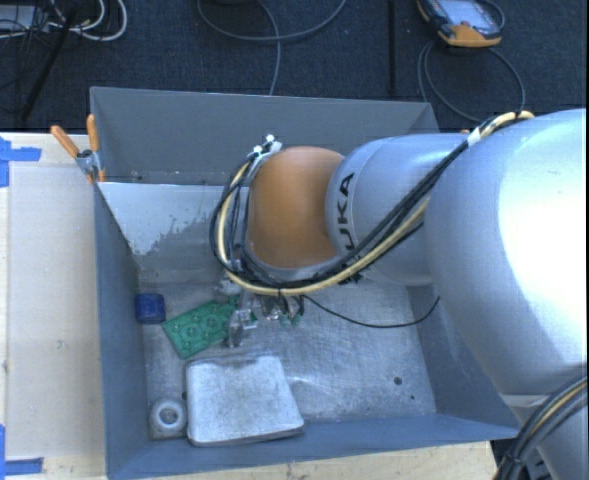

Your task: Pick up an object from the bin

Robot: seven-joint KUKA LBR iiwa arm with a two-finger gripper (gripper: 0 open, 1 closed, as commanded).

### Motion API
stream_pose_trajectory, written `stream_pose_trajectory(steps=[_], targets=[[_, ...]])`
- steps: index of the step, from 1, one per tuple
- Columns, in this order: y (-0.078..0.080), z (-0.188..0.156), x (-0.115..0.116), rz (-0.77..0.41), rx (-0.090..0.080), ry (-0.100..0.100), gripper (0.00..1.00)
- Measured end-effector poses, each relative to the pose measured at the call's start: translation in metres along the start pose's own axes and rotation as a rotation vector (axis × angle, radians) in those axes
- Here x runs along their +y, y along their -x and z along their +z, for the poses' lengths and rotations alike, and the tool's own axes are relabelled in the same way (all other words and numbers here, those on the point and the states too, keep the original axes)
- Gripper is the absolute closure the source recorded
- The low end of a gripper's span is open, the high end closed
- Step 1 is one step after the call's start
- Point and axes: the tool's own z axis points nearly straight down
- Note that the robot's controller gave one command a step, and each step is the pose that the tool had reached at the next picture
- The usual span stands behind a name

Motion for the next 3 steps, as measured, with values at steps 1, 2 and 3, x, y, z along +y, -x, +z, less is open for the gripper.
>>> stream_pose_trajectory(steps=[1, 2, 3], targets=[[-0.01, -0.163, 0.023, -0.213, 0.012, -0.001, 1.0], [-0.011, -0.159, 0.022, -0.212, 0.018, -0.002, 0.0], [-0.001, -0.077, 0.038, -0.241, 0.028, -0.002, 0.0]])
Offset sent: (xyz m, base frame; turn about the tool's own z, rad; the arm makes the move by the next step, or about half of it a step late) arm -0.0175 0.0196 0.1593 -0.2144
